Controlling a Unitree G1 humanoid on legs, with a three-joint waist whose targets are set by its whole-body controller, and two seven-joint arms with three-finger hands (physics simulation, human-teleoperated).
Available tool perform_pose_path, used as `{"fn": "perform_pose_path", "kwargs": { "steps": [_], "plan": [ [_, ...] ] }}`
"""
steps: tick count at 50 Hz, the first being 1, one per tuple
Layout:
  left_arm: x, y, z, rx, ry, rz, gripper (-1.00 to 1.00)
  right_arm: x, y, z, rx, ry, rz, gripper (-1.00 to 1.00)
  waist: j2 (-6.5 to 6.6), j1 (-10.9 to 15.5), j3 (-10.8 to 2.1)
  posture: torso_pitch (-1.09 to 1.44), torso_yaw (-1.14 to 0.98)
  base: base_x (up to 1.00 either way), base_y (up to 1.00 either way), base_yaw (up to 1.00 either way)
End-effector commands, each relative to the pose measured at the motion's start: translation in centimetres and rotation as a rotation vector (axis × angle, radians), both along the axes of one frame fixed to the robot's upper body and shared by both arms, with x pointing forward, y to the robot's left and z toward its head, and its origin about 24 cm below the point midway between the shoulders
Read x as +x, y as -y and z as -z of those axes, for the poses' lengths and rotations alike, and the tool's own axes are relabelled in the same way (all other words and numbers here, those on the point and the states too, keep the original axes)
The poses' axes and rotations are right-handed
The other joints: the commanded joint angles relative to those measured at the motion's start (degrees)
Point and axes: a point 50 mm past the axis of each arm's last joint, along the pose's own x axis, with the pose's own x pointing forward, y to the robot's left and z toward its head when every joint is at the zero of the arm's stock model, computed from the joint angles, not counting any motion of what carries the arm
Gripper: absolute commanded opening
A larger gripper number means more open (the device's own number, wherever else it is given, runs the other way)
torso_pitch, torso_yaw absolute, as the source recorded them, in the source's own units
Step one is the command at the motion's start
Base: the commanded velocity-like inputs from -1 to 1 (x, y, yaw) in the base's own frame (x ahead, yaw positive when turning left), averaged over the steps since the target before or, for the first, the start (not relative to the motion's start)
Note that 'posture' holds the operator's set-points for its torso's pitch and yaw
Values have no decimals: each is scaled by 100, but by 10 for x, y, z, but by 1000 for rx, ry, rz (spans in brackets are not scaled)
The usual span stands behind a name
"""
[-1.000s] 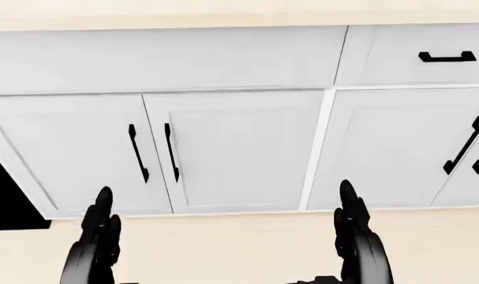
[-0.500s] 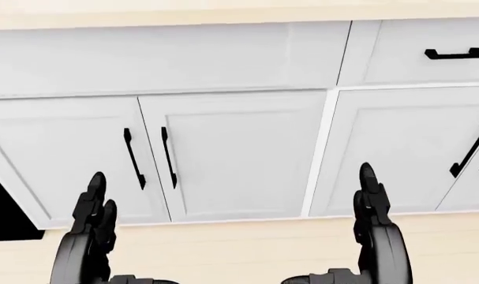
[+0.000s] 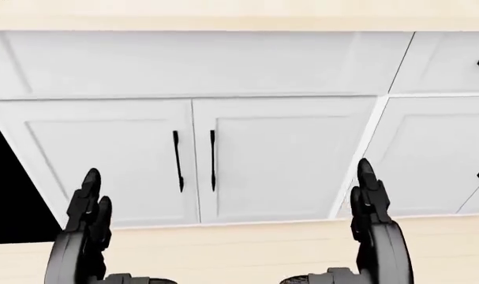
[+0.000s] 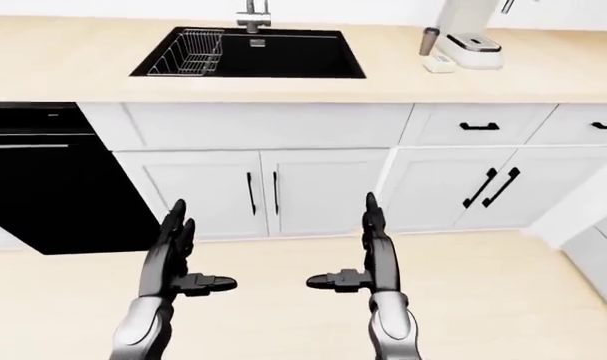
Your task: Turn the sink spout to the right.
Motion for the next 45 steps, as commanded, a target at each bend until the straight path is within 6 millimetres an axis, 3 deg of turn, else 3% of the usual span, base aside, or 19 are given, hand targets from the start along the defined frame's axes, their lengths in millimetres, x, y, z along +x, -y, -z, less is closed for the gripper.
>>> {"fn": "perform_pose_path", "kwargs": {
  "steps": [1, 2, 7, 9, 10, 11, 13, 20, 21, 23, 25, 28, 32, 37, 40, 45],
  "plan": [
    [3, 2, -16, 0, 80, 8, 100, 2, 0, -13, -6, 62, -2, 100, 68, 5, -77, 0, 0, 0, 0, 0],
    [3, 2, -16, 0, 80, 8, 100, 2, -1, -5, -7, 62, -4, 100, 58, 16, -82, 0, 0, 0, 0, 0],
    [3, 1, -15, -2, 78, 9, 100, 3, 0, -15, -7, 61, -3, 100, -98, 86, -56, 0, 0, 0, 0, 0],
    [3, 1, -15, -2, 78, 9, 100, 3, 0, -4, -5, 62, -2, 100, -291, 103, -48, 0, 0, 0, 0, 0],
    [4, 1, -15, -5, 78, 9, 100, 4, 0, -12, 0, 62, -2, 100, -440, 104, -73, 0, 0, 0, 0, 0],
    [5, 0, -14, -8, 74, 8, 100, 3, 2, -10, 5, 66, -3, 100, -302, 94, -58, 0, 0, 0, 0, 0],
    [5, 0, -13, -9, 70, 7, 100, 3, 5, -18, 17, 70, 7, 100, -261, 86, -102, 0, 0, 0, 0, 0],
    [5, 0, -19, -25, 68, 5, 100, 11, 10, -15, 116, 78, 29, 100, -128, -24, -194, 0, 0, 0, 0, 0],
    [9, -3, -28, -26, 70, 3, 100, 16, 13, -18, 126, 71, 31, 100, -128, -31, -214, 0, 0, 0, 0, 0],
    [17, -17, -63, -41, 97, -19, 100, 25, 15, -41, 90, 73, 17, 100, -132, -34, -257, 0, 0, 0, 0, 0],
    [24, -26, -81, 25, 104, -41, 100, 36, 21, -72, 47, 89, 47, 100, -125, -29, -272, 0, 0, 0, 0, 0],
    [30, -37, -107, 34, 119, -48, 100, 49, 28, -85, 8, 95, 67, 100, -118, -33, -235, 0, 0, 0, 0, 0],
    [45, -51, -147, 39, 135, -53, 100, 64, 35, -127, 19, 114, 60, 100, -106, -33, -276, 0, 0, 0, 0, 0],
    [59, -57, -186, 91, 156, -66, 100, 74, 37, -172, -12, 129, 50, 100, -98, -18, -242, 0, 0, 0, 0, 0],
    [63, -56, -205, 119, 168, -67, 100, 80, 42, -191, -114, 143, 58, 100, -98, -21, -207, 0, 0, 0, 0, 0],
    [69, -50, -235, 154, 192, -61, 100, 85, 53, -216, -127, 143, 83, 100, -118, -27, -164, 0, 0, 0, 0, 0]
  ]
}}
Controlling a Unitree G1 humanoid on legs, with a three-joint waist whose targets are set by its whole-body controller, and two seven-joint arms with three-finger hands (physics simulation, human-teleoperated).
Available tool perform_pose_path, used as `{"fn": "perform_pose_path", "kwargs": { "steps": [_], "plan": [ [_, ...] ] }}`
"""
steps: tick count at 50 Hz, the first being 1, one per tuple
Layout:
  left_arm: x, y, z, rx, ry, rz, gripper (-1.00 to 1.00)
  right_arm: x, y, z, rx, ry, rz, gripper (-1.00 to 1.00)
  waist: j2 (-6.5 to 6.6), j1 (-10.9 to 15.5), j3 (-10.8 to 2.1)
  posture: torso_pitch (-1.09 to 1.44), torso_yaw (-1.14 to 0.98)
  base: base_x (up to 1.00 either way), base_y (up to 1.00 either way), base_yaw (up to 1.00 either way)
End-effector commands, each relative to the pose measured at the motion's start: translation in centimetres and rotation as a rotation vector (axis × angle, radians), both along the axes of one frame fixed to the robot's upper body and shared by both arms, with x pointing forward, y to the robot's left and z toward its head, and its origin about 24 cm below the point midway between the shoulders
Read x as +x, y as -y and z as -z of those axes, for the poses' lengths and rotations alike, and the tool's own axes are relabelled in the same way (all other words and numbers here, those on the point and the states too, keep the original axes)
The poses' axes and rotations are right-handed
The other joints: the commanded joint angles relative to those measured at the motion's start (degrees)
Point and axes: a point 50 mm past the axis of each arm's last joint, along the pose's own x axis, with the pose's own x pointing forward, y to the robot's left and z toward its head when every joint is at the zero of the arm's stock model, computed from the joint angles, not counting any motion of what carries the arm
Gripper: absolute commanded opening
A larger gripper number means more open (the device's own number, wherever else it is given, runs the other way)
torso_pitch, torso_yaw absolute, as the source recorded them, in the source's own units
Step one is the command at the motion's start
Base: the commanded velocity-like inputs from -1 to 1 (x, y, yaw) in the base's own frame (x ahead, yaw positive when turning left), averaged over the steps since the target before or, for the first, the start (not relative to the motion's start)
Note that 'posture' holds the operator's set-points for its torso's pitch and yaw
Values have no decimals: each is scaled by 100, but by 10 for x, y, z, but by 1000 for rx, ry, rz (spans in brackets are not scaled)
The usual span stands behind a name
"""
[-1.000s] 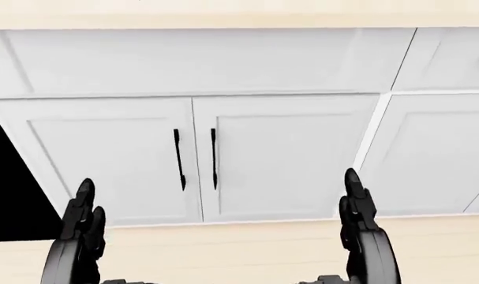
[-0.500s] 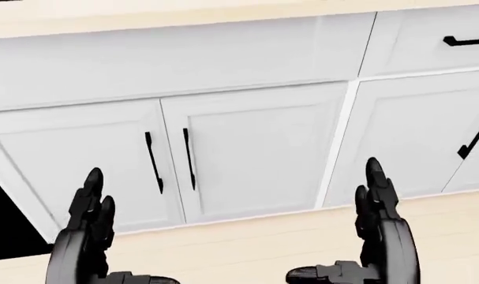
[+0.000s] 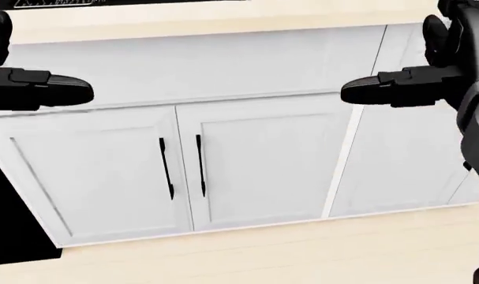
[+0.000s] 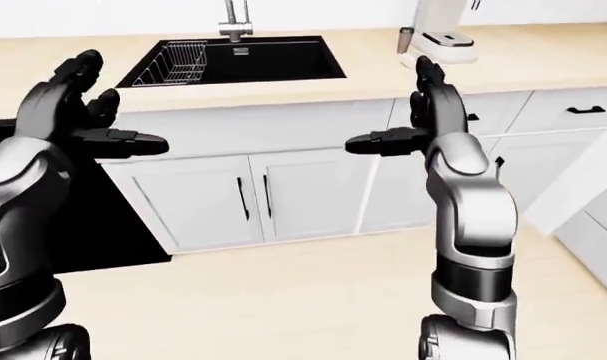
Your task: Turn the sink spout to the right.
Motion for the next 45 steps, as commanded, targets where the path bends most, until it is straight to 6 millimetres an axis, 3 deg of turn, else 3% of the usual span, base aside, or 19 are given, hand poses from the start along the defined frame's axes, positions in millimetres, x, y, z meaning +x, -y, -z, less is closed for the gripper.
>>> {"fn": "perform_pose_path", "kwargs": {
  "steps": [1, 3, 7, 14, 15, 18, 20, 21, 23, 31, 32, 35, 38, 40, 42, 45],
  "plan": [
    [-2, 2, -22, 18, 75, -2, 100, -3, 5, -26, -28, 77, 23, 100, 13, -8, -141, 0, 0, 0, 0, 0],
    [0, 2, -27, 24, 77, -8, 100, -2, 8, -37, 35, 77, -12, 100, 13, -3, -116, 0, 0, 0, 0, 0],
    [1, -2, -33, 28, 79, -25, 100, 0, 16, -52, -15, 80, 48, 100, 22, -3, -104, 0, 0, 0, 0, 0],
    [-1, 1, -38, 44, 81, -30, 100, -4, 13, -63, -44, 100, 41, 100, 14, -5, -76, 0, 0, 0, 0, 0],
    [-2, 2, -39, 46, 83, -29, 100, -4, 13, -64, -37, 102, 32, 100, 29, 64, -190, 0, 0, 0, 0, 49],
    [-4, 2, -42, 52, 88, -30, 100, -5, 12, -66, -26, 105, 18, 100, 10, 75, -80, 0, 0, 0, 0, 100],
    [-4, 2, -42, 54, 87, -31, 100, -6, 12, -68, -38, 116, 34, 100, 103, 63, -75, 0, 0, 0, 0, 100],
    [-4, 1, -42, 54, 87, -32, 100, -7, 12, -69, -28, 107, 35, 100, 150, -120, 37, 0, 0, 0, 0, 0],
    [-5, 1, -43, 54, 87, -34, 100, -11, 12, -73, -36, 112, 33, 100, 162, -53, -47, 0, 0, 0, 0, 0],
    [-8, 0, -50, 57, 99, -36, 100, -11, 9, -82, -42, 112, 26, 100, 60, -9, -35, 0, 0, 0, 0, 0],
    [-9, 0, -51, 58, 101, -36, 100, -11, 9, -83, -43, 111, 25, 100, 88, -19, -173, 0, 0, 5, 0, 0],
    [-9, 0, -52, 59, 102, -38, 100, -11, 9, -84, -44, 112, 23, 100, 54, 16, -108, 0, 0, 7, 0, 0],
    [-9, -1, -54, 59, 105, -41, 100, -10, 10, -84, -44, 112, 23, 100, -153, -6, -57, 0, 0, 8, 0, 0],
    [-10, -1, -55, 60, 106, -42, 100, -11, 10, -85, -44, 113, 21, 100, -91, 2, -48, 0, 0, 9, 0, 0],
    [-10, -1, -55, 60, 106, -44, 100, -11, 10, -85, -44, 114, 21, 100, -191, 17, -77, 0, 0, 8, 0, 0],
    [-11, -3, -55, 60, 105, -49, 100, -11, 10, -85, -43, 114, 19, 100, -152, 21, -103, 0, 0, 8, 0, 0]
  ]
}}
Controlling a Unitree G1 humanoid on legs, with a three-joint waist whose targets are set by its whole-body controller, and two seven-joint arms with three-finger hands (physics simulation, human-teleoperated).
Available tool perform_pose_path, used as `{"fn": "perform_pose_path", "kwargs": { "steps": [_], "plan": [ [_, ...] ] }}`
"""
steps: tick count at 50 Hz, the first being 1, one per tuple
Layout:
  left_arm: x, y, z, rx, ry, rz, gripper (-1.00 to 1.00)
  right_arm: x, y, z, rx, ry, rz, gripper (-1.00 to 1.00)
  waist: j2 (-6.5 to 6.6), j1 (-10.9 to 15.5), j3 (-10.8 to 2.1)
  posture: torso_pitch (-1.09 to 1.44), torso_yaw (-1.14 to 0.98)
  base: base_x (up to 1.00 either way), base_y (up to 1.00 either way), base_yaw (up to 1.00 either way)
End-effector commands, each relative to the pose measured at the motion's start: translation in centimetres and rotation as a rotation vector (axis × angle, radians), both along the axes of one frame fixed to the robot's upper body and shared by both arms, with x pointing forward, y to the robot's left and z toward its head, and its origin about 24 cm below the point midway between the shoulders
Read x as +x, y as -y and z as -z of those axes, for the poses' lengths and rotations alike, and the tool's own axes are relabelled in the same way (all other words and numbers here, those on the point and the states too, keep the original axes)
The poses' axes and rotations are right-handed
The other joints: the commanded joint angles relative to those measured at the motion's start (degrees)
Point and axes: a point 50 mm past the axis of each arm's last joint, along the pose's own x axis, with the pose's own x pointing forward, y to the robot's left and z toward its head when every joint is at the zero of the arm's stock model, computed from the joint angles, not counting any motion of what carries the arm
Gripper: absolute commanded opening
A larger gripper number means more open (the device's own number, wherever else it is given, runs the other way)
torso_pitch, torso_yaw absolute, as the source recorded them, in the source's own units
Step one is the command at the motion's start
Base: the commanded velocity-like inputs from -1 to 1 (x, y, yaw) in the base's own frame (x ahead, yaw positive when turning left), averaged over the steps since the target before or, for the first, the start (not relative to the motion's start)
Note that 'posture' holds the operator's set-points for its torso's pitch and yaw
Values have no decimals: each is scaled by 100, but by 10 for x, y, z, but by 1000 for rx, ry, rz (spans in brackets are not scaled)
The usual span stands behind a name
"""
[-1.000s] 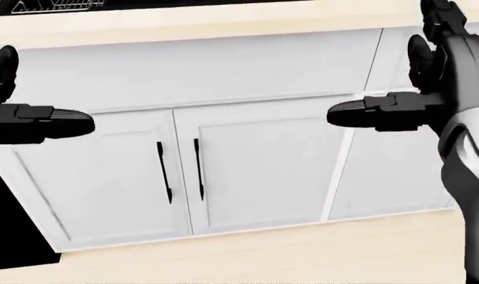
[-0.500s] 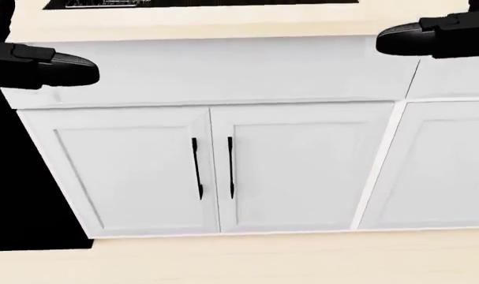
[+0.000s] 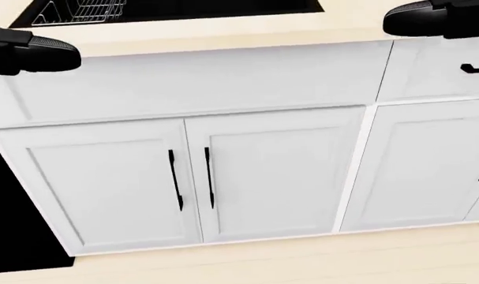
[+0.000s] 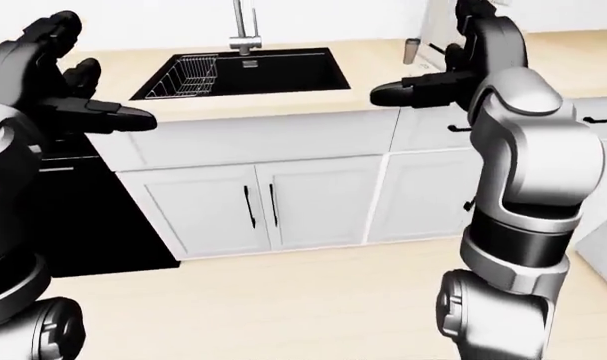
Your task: Turn the sink spout to the right.
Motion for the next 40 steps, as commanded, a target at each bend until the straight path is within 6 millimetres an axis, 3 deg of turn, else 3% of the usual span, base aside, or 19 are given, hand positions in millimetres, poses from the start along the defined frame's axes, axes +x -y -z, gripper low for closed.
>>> {"fn": "perform_pose_path", "kwargs": {
  "steps": [1, 6, 9, 10, 11, 13, 15, 21, 23, 25, 26, 29, 35, 38, 39, 40],
  "plan": [
    [-6, -7, -16, 5, 74, -37, 100, -5, -7, -17, -21, 82, -38, 100, -26, 50, -87, 0, 0, 9, 0, 0],
    [-7, -9, -19, 6, 76, -44, 100, -5, -8, -20, -21, 84, -44, 100, 191, 24, -53, 0, 0, 9, 0, 0],
    [-8, -11, -20, 4, 76, -50, 100, -6, -8, -20, -21, 86, -45, 100, 513, -39, -97, 0, 0, 9, 0, 0],
    [-8, -12, -21, 4, 79, -53, 100, -6, -8, -21, -20, 87, -46, 100, 563, -87, -159, 0, 0, 7, 0, 0],
    [-9, -12, -22, 4, 79, -53, 100, -6, -8, -22, -20, 87, -45, 100, 466, -29, -123, 0, 0, 9, 0, 0],
    [-10, -12, -23, 4, 82, -56, 100, -7, -8, -22, -20, 89, -46, 100, 565, -38, -71, 0, 0, 9, 0, 0],
    [-10, -13, -24, 4, 83, -57, 100, -8, -8, -22, -20, 89, -47, 100, 484, -4, -125, 0, 0, 9, 0, 0],
    [-11, -13, -24, 3, 84, -59, 100, -8, -8, -21, -22, 85, -50, 100, 209, 20, -19, 0, 0, 12, 0, 0],
    [-11, -14, -24, 3, 84, -60, 100, -8, -8, -21, -22, 85, -50, 100, 41, 47, -43, 0, 0, 14, 0, 0],
    [-11, -14, -25, 2, 84, -61, 100, -8, -9, -22, -23, 85, -51, 100, -282, 74, -107, 0, 0, 17, 0, 0],
    [-11, -14, -25, 2, 84, -61, 100, -8, -8, -22, -23, 85, -51, 100, -182, 66, -70, 0, 0, 19, 0, 0],
    [-11, -15, -25, 1, 84, -64, 100, -8, -8, -23, -24, 87, -49, 100, -164, 53, -45, 0, 0, 19, 0, 0],
    [-13, -17, -27, 0, 85, -71, 100, -9, -8, -24, -24, 88, -50, 100, 119, 31, 7, 0, 0, 20, 0, 0],
    [-13, -18, -28, -1, 88, -75, 100, -10, -8, -26, -24, 89, -51, 100, 418, -35, -15, 0, 0, 20, 0, 0],
    [-14, -19, -29, -3, 89, -77, 100, -10, -9, -26, -22, 89, -52, 100, 592, -58, -74, 0, 0, 20, 0, 0],
    [-14, -20, -28, -5, 89, -79, 100, -10, -9, -26, -20, 89, -54, 100, 627, -103, -141, 0, 0, 20, 0, 0]
  ]
}}
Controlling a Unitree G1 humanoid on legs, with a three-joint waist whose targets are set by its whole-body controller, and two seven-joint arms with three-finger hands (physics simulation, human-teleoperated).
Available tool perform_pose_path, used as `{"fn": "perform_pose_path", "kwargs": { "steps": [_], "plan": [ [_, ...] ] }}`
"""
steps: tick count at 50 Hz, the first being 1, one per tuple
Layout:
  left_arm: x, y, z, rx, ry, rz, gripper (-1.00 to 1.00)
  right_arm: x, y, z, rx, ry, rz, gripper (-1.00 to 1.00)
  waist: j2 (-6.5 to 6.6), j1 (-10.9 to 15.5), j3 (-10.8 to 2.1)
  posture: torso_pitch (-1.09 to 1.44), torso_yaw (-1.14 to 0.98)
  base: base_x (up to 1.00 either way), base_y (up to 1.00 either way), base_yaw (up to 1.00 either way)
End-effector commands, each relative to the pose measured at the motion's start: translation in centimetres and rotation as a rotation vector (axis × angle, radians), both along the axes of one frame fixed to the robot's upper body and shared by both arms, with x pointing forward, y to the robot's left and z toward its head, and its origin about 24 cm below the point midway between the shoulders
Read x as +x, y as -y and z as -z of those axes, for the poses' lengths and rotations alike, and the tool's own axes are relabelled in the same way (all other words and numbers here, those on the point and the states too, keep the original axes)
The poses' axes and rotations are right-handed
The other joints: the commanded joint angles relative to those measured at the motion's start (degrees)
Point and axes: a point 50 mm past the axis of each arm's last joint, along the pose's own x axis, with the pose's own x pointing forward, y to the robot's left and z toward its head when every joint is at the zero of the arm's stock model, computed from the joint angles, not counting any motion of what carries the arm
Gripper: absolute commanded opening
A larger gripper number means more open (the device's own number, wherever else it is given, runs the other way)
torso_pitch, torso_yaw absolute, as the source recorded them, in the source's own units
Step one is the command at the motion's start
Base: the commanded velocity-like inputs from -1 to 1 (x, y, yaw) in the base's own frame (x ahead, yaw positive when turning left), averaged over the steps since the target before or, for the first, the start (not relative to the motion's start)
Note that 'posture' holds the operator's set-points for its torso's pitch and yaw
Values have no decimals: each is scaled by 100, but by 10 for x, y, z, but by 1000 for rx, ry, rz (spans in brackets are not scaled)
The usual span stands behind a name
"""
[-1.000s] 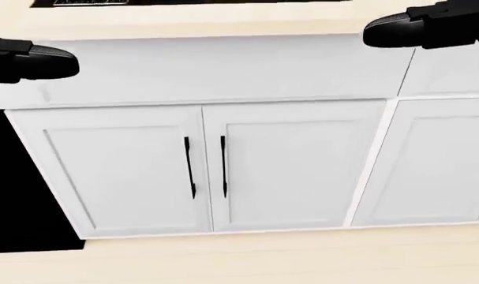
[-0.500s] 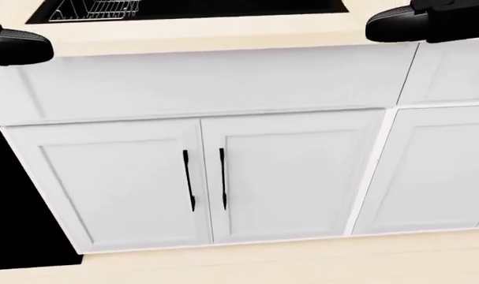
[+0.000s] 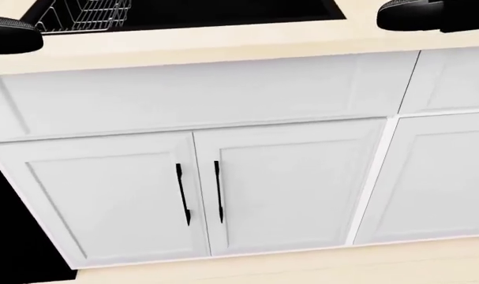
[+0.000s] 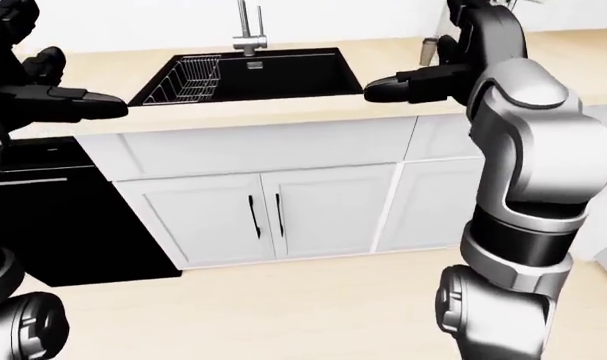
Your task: Turn the sink spout to the right.
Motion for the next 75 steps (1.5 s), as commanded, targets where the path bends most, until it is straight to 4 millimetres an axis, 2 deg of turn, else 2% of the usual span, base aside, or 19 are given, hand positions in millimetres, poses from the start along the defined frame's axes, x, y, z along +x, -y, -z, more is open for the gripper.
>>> {"fn": "perform_pose_path", "kwargs": {
  "steps": [1, 9, 13, 14, 16, 22, 26, 36, 40, 41, 45, 50, 54, 56, 64, 68, 69, 71, 75],
  "plan": [
    [-5, -1, -12, 7, 66, -10, 100, -7, 0, -17, -14, 76, -2, 100, 15, 8, -148, 0, 0, 20, 0, 0],
    [-7, -8, -16, 1, 72, -25, 100, -7, 0, -18, -15, 73, -2, 100, -252, 58, -98, 0, 0, 19, 0, 0],
    [-8, -13, -18, -2, 73, -37, 100, -7, 0, -21, -15, 74, -1, 100, -774, 125, -200, 0, 0, 21, 0, 0],
    [-8, -15, -19, -3, 74, -40, 100, -7, 0, -21, -16, 74, 0, 100, -542, 72, -136, 0, 0, 24, 0, 0],
    [-9, -17, -20, -4, 75, -45, 100, -7, 0, -23, -16, 76, 0, 100, -636, 78, -93, 0, 0, 29, 0, 0],
    [-10, -20, -18, -9, 74, -52, 100, -8, 0, -24, -17, 79, -1, 100, -335, 13, -5, 0, 0, 32, 0, 0],
    [-11, -22, -21, -8, 77, -57, 100, -9, 1, -23, -16, 79, 1, 100, 184, -65, -130, 0, 0, 32, 0, 0],
    [-12, -24, -20, -11, 75, -64, 100, -8, 0, -22, -15, 76, 0, 100, -235, 90, -63, 0, 0, 32, 0, 0],
    [-12, -25, -22, -15, 77, -68, 100, -9, 0, -26, -15, 79, 0, 100, -787, 148, -206, 0, 0, 32, 0, 0],
    [-14, -25, -24, -17, 80, -68, 100, -10, 0, -27, -17, 80, 1, 100, -530, 94, -104, 0, 0, 32, 0, 0],
    [-13, -30, -21, -22, 73, -77, 100, -11, 2, -24, -13, 78, 0, 100, -602, 70, -103, 0, 0, 32, 0, 0],
    [-13, -35, -28, -19, 73, -90, 100, -12, 1, -27, -10, 79, -3, 100, -294, -10, -37, 0, 0, 32, 0, 0],
    [-12, -41, -28, -18, 69, -103, 100, -11, 1, -25, -11, 76, -2, 100, 110, -85, -239, 0, 0, 32, 0, 0],
    [-12, -43, -29, -18, 68, -108, 100, -10, 1, -25, -13, 75, 1, 100, 178, -70, -59, 0, 0, 32, 0, 0],
    [-11, -53, -30, -19, 60, -133, 100, -7, -4, -26, -18, 74, -7, 100, -205, 74, -83, 0, 0, 32, 0, 0],
    [-14, -56, -30, -21, 62, -142, 100, -7, -4, -27, -23, 75, -7, 100, -697, 142, -210, 0, 0, 29, 0, 0],
    [-14, -57, -31, -22, 62, -144, 100, -6, -4, -26, -22, 75, -8, 100, -515, 106, -172, 0, 0, 26, 0, 0],
    [-17, -58, -35, -20, 67, -149, 100, -6, -5, -28, -22, 75, -10, 100, -651, 99, -94, 0, 0, 25, 0, 0],
    [-21, -60, -40, -19, 74, -154, 100, -7, -5, -30, -23, 78, -11, 100, -465, 41, -113, 0, 0, 25, 0, 0]
  ]
}}
